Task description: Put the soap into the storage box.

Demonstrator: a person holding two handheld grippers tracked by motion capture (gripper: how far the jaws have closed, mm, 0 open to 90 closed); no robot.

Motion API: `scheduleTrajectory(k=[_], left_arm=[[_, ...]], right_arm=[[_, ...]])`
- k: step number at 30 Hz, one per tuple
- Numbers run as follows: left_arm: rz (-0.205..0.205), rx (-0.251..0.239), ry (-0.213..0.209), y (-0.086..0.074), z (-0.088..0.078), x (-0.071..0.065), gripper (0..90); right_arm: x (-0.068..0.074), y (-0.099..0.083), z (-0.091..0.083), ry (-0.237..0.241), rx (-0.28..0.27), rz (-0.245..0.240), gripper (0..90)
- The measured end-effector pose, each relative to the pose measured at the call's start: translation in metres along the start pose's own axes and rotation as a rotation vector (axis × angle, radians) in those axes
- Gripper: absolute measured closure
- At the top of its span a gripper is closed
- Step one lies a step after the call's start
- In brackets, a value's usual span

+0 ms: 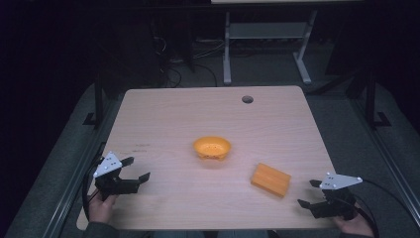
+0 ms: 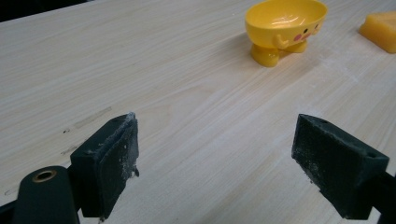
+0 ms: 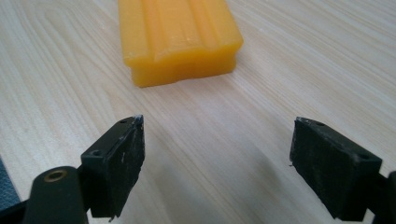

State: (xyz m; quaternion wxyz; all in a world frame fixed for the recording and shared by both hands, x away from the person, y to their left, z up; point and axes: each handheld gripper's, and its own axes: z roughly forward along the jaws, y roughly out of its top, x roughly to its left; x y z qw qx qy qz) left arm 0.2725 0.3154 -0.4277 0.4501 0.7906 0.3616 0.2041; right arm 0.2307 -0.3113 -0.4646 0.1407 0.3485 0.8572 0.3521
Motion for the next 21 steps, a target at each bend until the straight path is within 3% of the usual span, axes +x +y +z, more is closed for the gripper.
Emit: scheduleTrajectory(k=[8,21], left_arm=[[-0.002,-0.002,-0.003,0.0,0.0,-0.001,14.1],[-0.001,0.004,0.004,0.0,0.0,0.0,14.1]], right_arm=[[0.001,0.003,-0.001,0.002,0.018,0.006,18.0],[0.002,0.021,0.002,0.024,0.059,-0.036,16.4]])
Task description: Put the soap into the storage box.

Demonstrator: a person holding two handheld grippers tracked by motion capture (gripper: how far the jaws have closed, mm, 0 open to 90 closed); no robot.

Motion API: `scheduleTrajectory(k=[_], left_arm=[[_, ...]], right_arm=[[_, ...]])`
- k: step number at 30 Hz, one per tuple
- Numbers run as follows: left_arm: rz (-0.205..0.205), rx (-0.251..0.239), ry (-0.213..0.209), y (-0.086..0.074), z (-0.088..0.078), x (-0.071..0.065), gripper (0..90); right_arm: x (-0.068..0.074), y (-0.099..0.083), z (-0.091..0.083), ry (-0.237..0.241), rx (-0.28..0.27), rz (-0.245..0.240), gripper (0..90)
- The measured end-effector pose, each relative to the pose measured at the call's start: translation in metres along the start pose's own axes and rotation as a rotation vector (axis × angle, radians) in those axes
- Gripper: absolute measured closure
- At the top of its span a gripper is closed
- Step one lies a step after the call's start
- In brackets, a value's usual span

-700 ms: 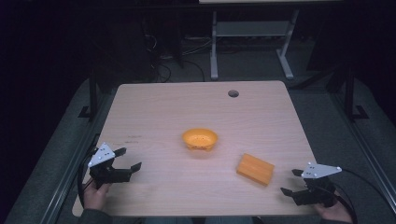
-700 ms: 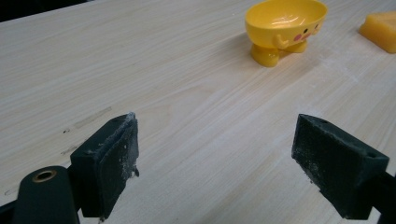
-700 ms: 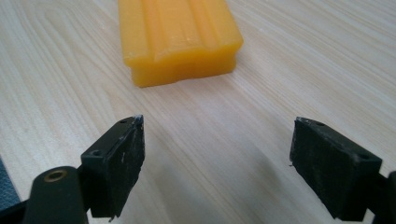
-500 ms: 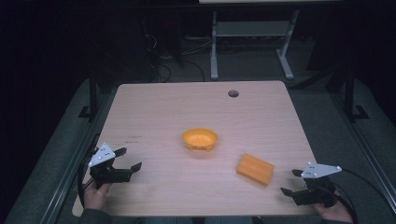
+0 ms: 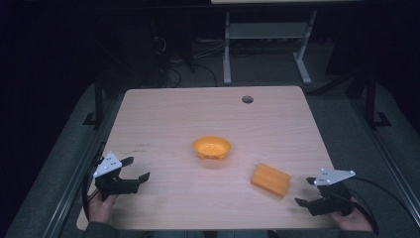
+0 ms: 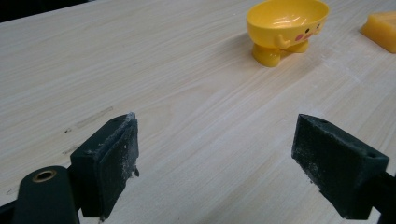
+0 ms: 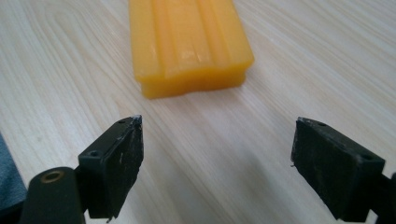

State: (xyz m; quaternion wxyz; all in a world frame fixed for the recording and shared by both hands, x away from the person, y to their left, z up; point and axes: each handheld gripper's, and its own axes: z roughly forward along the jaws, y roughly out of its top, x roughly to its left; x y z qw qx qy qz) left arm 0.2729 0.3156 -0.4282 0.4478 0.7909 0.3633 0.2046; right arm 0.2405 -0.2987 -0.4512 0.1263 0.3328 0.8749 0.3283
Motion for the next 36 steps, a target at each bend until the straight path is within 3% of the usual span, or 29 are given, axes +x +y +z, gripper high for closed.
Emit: scheduleTrajectory(k=[18,36], left_arm=[[-0.003,-0.006,-0.001,0.0,0.0,0.0,14.1],[-0.011,-0.012,-0.004,0.0,-0.001,-0.001,14.1]], right_arm=[[-0.001,0.028,-0.005,0.023,0.02,-0.054,15.4],[0.004,0.059,0.006,0.053,0.046,-0.119,15.3]])
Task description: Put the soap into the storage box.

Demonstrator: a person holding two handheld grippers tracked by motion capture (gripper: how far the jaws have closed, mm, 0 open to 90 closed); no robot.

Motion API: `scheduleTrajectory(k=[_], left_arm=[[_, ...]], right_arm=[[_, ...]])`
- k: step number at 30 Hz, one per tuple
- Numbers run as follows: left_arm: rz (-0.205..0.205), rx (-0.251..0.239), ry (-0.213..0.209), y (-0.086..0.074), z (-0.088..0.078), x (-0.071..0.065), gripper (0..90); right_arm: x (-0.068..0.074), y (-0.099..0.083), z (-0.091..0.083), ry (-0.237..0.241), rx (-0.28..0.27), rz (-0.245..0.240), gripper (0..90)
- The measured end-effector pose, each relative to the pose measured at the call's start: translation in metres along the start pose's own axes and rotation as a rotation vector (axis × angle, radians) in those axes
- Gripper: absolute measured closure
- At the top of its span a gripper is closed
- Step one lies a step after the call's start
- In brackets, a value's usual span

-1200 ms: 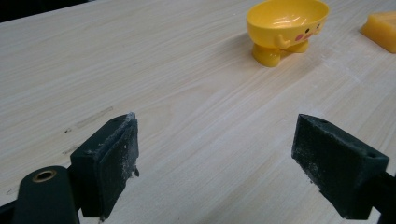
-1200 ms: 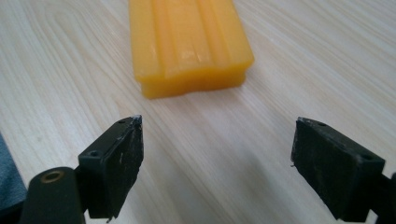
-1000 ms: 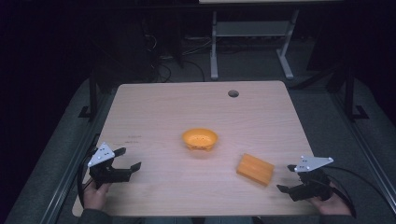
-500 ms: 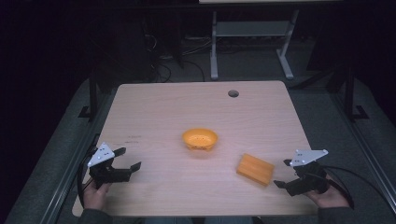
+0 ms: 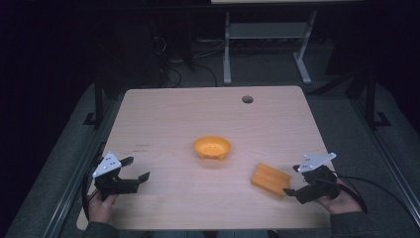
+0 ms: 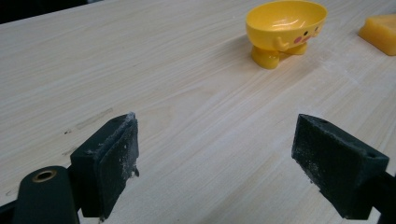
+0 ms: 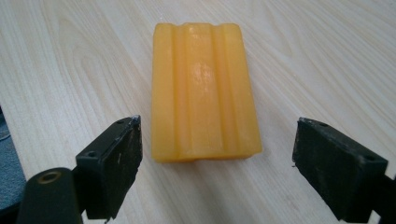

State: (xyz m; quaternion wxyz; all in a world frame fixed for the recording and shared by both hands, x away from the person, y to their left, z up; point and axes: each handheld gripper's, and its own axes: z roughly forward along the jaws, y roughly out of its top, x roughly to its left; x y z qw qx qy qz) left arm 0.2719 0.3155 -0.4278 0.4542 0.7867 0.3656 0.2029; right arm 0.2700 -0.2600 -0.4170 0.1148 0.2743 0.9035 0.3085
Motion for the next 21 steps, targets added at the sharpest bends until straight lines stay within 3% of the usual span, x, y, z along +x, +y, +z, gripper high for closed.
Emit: scheduleTrajectory(k=[21], left_arm=[[-0.003,-0.011,-0.001,0.0,0.0,0.0,14.1]], right_arm=[[0.001,0.027,0.014,0.036,0.025,-0.057,15.3]])
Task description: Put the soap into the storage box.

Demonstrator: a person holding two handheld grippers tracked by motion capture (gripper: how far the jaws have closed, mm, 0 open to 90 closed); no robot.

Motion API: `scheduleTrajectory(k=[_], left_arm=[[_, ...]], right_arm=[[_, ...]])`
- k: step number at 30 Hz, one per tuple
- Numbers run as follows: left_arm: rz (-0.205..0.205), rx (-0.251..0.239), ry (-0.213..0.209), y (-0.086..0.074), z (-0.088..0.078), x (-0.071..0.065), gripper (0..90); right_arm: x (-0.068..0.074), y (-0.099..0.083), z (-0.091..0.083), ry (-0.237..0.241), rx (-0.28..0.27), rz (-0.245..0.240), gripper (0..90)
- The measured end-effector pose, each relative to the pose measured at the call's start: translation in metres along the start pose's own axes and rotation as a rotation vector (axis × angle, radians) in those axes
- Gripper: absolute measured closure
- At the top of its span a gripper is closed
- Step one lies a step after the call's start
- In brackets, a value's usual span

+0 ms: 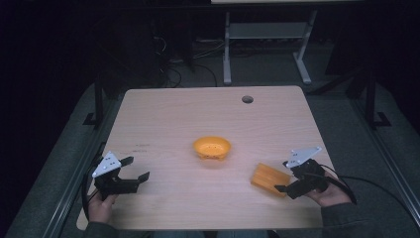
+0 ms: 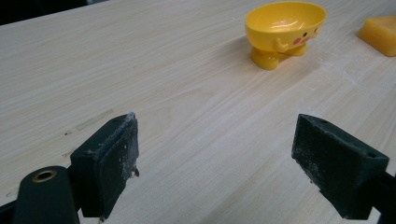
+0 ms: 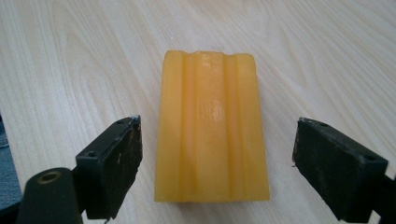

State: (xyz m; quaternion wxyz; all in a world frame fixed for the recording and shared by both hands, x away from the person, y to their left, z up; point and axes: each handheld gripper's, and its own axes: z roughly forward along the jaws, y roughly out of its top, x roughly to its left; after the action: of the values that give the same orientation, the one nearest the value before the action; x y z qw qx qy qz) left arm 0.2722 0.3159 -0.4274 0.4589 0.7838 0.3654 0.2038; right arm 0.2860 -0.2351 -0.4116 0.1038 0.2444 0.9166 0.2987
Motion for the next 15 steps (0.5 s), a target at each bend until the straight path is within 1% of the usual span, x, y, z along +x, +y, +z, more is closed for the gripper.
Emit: scheduleTrajectory(k=[3,4,7,10,15], left_arm=[[-0.001,0.0,-0.001,0.0,0.0,0.0,14.1],[0.001,-0.002,0.0,0.0,0.0,0.0,14.1],[0.002,0.001,0.001,0.0,0.0,0.0,14.1],[0.0,0.0,0.0,0.0,0.0,0.0,14.1],[0.001,-0.002,0.0,0.0,0.0,0.0,14.1]], right_arm=[[0.0,0.002,0.002,0.001,0.006,-0.002,15.3],[-0.001,0.005,0.005,0.006,0.008,-0.012,15.3],[-0.002,0.007,0.009,0.009,0.019,-0.019,15.3],[-0.003,0.009,0.012,0.018,0.029,-0.019,15.3],[-0.003,0.01,0.017,0.018,0.045,-0.024,15.1]])
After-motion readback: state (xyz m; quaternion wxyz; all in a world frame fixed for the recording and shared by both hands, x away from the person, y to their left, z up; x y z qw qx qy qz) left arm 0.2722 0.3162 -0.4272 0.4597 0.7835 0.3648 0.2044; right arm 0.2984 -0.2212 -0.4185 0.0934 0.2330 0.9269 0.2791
